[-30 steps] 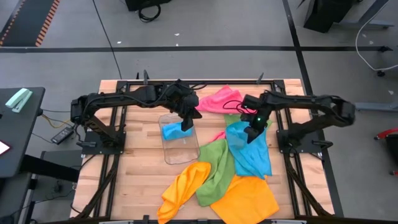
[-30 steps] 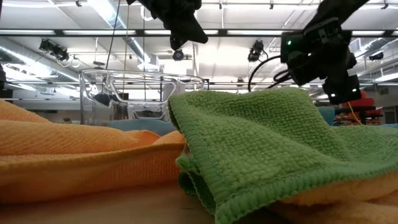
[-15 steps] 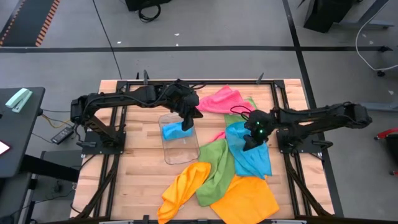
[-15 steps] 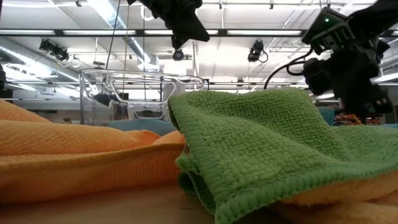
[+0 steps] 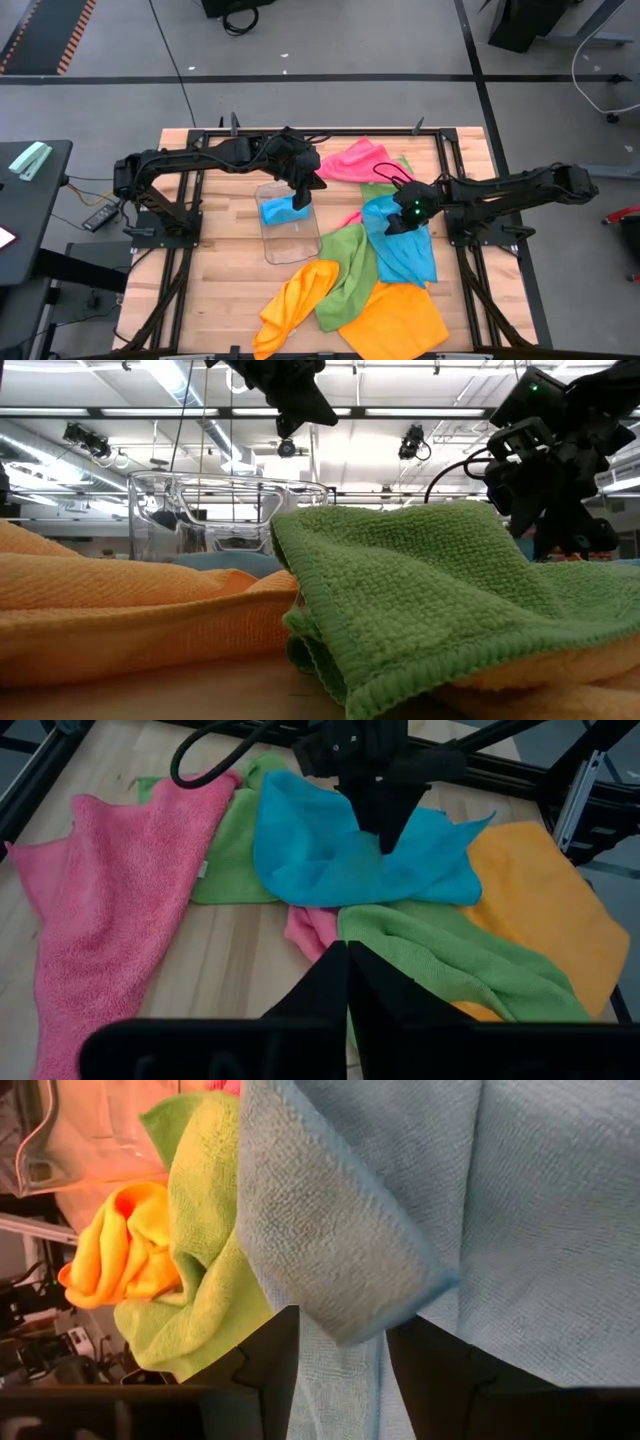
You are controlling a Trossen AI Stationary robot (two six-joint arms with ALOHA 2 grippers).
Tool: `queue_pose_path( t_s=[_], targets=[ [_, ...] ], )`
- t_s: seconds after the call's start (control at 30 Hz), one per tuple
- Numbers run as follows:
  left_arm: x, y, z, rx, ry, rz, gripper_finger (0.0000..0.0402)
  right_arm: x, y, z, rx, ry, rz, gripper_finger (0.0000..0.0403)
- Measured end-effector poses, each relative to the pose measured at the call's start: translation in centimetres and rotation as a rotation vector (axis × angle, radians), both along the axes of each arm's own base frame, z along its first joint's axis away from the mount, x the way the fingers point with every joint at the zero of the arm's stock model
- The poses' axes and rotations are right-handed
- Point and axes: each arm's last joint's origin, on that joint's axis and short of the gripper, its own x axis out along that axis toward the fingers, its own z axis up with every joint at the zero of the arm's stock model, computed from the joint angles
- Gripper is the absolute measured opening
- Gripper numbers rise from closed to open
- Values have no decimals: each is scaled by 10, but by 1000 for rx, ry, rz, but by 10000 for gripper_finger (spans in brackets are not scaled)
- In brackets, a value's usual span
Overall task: Fold microfiber towels
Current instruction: Fold the blue towel
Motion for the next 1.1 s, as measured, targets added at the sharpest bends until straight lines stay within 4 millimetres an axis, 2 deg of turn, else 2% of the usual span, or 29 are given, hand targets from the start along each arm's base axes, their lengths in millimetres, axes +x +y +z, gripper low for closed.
queue_pose_path(
  t_s=[0.2,0.47,0.63,0.8,1.1],
  targets=[
    [0,0,0,0,0,0,27,0,0,0,-5,-2,4,123],
    [0,0,0,0,0,0,11,0,-2,0,-57,0,-24,46],
    [0,0,0,0,0,0,18,-1,-1,2,-66,-18,-6,9],
    [0,0,0,0,1,0,22,-5,-2,14,-85,-32,1,5],
    [0,0,0,22,-4,-16,11,-20,-8,44,-128,151,52,3]
  ],
)
